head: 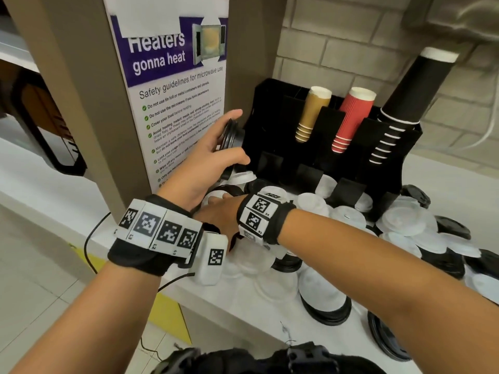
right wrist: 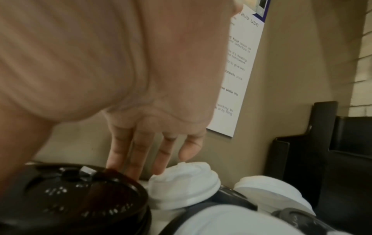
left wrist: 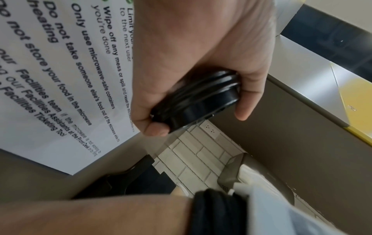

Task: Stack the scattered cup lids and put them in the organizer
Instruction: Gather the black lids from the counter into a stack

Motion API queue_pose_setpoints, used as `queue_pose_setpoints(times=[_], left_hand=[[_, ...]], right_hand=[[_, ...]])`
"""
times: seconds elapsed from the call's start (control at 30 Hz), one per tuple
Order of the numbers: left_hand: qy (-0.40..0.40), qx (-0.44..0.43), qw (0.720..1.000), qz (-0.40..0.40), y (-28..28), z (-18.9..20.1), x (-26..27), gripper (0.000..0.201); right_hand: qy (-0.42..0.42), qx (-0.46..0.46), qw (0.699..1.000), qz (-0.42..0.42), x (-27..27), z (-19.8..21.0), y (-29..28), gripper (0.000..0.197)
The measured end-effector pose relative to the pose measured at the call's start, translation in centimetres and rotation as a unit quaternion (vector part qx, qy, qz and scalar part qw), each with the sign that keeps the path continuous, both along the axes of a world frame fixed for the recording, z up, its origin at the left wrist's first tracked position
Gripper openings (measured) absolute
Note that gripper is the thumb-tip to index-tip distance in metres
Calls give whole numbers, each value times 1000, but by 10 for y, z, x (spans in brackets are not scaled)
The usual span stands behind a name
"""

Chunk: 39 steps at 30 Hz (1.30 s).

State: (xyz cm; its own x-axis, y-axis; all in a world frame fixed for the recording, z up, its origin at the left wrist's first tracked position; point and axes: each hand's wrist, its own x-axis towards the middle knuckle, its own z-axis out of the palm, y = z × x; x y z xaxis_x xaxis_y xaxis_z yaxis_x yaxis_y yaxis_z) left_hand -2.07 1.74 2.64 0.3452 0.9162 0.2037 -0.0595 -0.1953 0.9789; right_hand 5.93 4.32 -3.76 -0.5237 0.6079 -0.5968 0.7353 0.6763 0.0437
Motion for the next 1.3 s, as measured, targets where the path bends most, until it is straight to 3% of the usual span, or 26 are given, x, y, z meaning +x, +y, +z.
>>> queue_pose_setpoints(times=[0.1,0.17,0.27,0.37,0.43,0.5,0.57,0.6,0.63,0.73,0.87,1.07,1.3], left_hand=[[-3,4,1000,-2,0,2,2,72],[-11,2,1000,-1,0,2,2,72],[-13,0,1000,5,1,1,2,73],[-34,-5,999,14,2,-3,6,64],[-48,-24,998,20,4,-8,10,59],[-50,-58,997,14,6,-15,14,65],[-52,-96,994,-4,8,-23,19,73],[-57,-110,992,-15,9,-26,22,74],[-66,-121,990,-25,9,-29,24,75],[-89,-135,986,-44,9,-34,29,76],[-102,-135,985,-35,9,-36,36,77],[-117,-130,984,-41,8,-39,39,77],[-127,-123,984,-15,8,-38,38,57]], right_hand=[[47,18,999,-12,7,1,2,70],[127,18,991,-32,20,9,5,68],[310,-35,942,-122,50,30,2,56],[360,-28,897,-254,84,44,2,34],[412,-5,847,-335,103,44,3,29],[498,5,764,-409,115,45,-1,27],[595,-34,687,-415,119,47,-9,28],[633,-55,663,-396,121,48,-13,29],[654,-63,656,-371,122,49,-17,32],[660,-40,683,-311,120,50,-26,47],[662,-5,688,-299,116,49,-33,55],[660,16,696,-282,113,48,-34,57],[671,4,694,-263,106,48,-30,52]])
